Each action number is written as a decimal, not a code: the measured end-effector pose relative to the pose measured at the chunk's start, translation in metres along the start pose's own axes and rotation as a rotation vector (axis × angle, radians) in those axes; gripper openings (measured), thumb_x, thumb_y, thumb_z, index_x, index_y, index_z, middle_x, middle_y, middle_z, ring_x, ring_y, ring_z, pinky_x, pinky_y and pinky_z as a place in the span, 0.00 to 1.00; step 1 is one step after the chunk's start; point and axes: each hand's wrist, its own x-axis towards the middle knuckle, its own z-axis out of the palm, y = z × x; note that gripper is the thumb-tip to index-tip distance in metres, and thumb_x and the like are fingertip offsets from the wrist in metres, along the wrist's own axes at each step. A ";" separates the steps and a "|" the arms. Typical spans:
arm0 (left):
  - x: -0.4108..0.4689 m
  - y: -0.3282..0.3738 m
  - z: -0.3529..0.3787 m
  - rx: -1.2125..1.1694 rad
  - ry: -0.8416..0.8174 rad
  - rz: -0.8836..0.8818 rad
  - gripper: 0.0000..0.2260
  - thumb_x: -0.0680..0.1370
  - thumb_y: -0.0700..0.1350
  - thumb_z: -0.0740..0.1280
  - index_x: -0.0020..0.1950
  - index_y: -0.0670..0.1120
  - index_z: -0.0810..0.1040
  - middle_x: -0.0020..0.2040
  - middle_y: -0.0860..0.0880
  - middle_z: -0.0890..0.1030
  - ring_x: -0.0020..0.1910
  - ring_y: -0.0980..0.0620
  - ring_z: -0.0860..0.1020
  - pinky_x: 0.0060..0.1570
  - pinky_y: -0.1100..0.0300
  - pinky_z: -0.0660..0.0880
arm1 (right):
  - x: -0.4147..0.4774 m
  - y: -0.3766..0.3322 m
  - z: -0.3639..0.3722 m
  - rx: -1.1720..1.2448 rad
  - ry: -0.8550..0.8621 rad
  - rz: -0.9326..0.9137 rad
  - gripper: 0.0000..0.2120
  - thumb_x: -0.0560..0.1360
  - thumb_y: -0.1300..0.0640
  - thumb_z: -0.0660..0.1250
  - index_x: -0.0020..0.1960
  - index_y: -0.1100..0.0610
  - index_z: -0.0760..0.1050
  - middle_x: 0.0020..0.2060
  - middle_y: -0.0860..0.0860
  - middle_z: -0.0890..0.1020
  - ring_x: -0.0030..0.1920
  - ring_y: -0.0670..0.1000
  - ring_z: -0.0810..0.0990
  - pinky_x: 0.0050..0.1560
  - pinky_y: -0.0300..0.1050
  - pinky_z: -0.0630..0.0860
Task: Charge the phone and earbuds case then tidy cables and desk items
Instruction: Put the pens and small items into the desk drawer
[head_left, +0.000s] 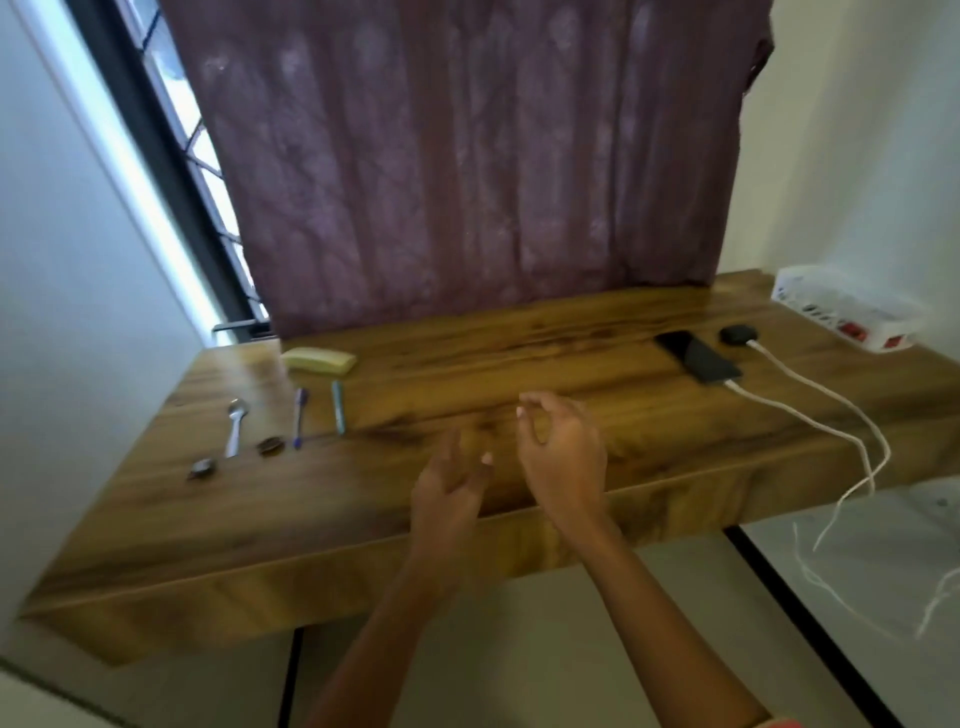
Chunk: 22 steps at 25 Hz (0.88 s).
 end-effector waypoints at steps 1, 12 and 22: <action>-0.008 -0.006 -0.022 -0.039 0.006 -0.025 0.23 0.75 0.44 0.66 0.70 0.47 0.67 0.66 0.51 0.72 0.65 0.52 0.71 0.66 0.52 0.68 | -0.017 -0.010 0.012 0.010 -0.047 0.036 0.12 0.76 0.53 0.61 0.57 0.53 0.76 0.53 0.49 0.80 0.56 0.48 0.75 0.51 0.38 0.68; -0.022 -0.119 -0.139 -0.936 0.238 -0.675 0.31 0.79 0.60 0.51 0.71 0.36 0.61 0.70 0.38 0.67 0.69 0.40 0.66 0.63 0.49 0.65 | -0.112 0.016 0.133 1.102 -0.320 1.392 0.26 0.77 0.47 0.60 0.66 0.64 0.65 0.58 0.58 0.75 0.63 0.58 0.72 0.60 0.51 0.69; 0.023 -0.212 -0.142 -1.204 0.528 -0.774 0.43 0.73 0.69 0.52 0.74 0.37 0.50 0.74 0.37 0.58 0.73 0.38 0.57 0.73 0.43 0.54 | -0.133 0.093 0.218 1.434 -0.018 1.770 0.41 0.75 0.33 0.45 0.74 0.64 0.50 0.74 0.61 0.56 0.74 0.60 0.55 0.73 0.57 0.51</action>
